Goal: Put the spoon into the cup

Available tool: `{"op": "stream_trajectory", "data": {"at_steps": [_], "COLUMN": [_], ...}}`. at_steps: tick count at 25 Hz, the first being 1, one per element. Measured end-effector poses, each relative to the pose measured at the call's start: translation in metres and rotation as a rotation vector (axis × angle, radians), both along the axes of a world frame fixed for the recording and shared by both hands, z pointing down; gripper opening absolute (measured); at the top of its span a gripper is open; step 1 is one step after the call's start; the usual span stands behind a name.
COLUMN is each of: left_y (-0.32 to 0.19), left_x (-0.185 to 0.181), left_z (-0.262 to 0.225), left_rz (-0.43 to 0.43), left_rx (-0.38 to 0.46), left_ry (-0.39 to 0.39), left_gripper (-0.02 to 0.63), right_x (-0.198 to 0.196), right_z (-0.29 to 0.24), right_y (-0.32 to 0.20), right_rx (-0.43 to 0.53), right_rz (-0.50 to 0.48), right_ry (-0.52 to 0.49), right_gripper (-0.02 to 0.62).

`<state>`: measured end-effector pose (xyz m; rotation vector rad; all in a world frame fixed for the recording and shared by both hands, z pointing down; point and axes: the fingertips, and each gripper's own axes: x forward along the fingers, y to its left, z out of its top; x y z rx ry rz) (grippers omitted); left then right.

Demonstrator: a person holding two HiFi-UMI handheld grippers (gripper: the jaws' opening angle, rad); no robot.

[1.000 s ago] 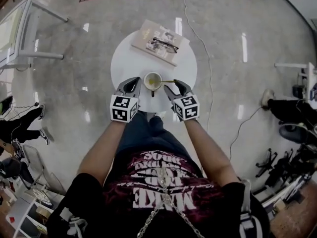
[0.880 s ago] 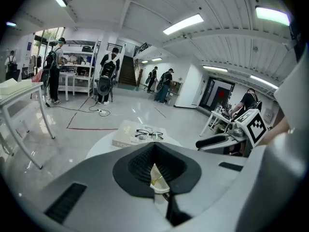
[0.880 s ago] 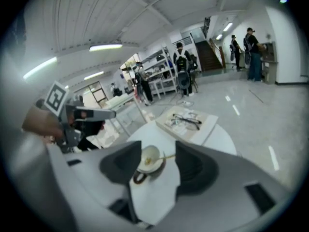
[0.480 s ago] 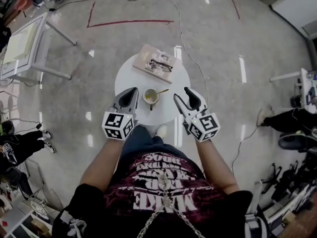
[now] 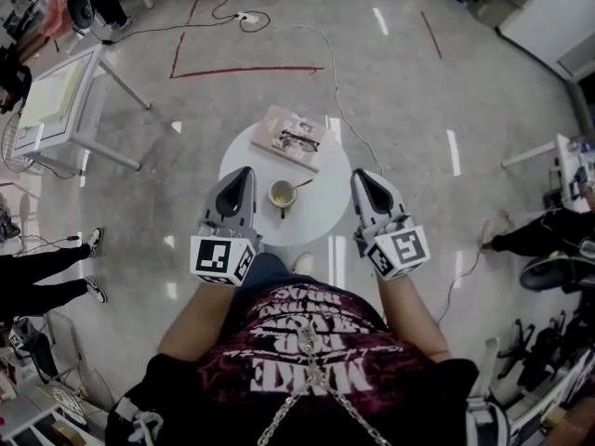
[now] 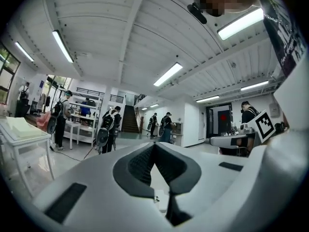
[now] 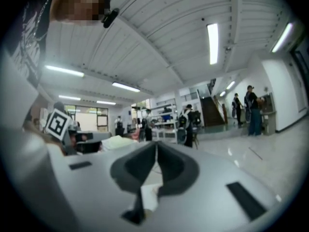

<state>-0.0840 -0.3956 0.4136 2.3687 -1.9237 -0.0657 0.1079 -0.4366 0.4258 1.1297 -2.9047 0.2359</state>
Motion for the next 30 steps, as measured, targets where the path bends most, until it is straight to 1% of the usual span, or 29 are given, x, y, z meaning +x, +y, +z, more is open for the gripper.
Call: {"op": "stream_trajectory", "data": {"at_steps": [3, 9, 14, 20, 23, 30], "left_y": [0.003, 0.001, 0.001, -0.002, -0.009, -0.036], "left_x": [0.0, 0.003, 0.004, 0.003, 0.001, -0.008], "left_z": [-0.001, -0.011, -0.014, -0.005, -0.001, 0.003], "left_rz": [-0.015, 0.024, 0.034, 0.063, 0.084, 0.12], "left_rx": [0.001, 0.006, 0.005, -0.02, -0.028, -0.041], "left_ry": [0.014, 0.016, 0.011, 0.015, 0.021, 0.033], "left_gripper": [0.026, 0.026, 0.026, 0.026, 0.026, 0.026], "right_x": [-0.002, -0.008, -0.008, -0.015, -0.022, -0.031], "right_z": [-0.004, -0.019, -0.019, -0.01, -0.007, -0.007], "right_y": [0.005, 0.01, 0.01, 0.008, 0.004, -0.016], "right_rx": [0.021, 0.058, 0.05, 0.033, 0.028, -0.005], "right_rz": [-0.006, -0.029, -0.025, -0.019, -0.012, 0.016], "right_ry": [0.008, 0.023, 0.021, 0.039, 0.049, 0.033], "right_gripper": [0.034, 0.034, 0.034, 0.034, 0.034, 0.034]}}
